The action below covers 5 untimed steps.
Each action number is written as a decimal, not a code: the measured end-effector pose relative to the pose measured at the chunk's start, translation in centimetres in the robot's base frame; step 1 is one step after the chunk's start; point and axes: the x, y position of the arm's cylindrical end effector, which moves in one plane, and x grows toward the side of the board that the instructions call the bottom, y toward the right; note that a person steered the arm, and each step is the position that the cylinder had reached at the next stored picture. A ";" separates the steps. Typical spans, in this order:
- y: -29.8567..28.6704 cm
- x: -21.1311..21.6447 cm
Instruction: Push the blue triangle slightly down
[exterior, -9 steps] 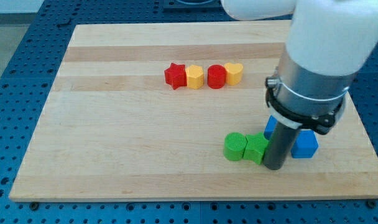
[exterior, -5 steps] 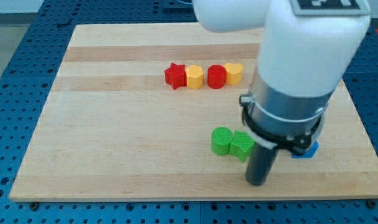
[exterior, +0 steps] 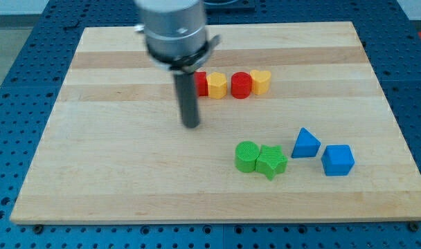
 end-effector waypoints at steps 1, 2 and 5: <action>5.8 -1.2; 11.2 -1.2; 15.6 5.4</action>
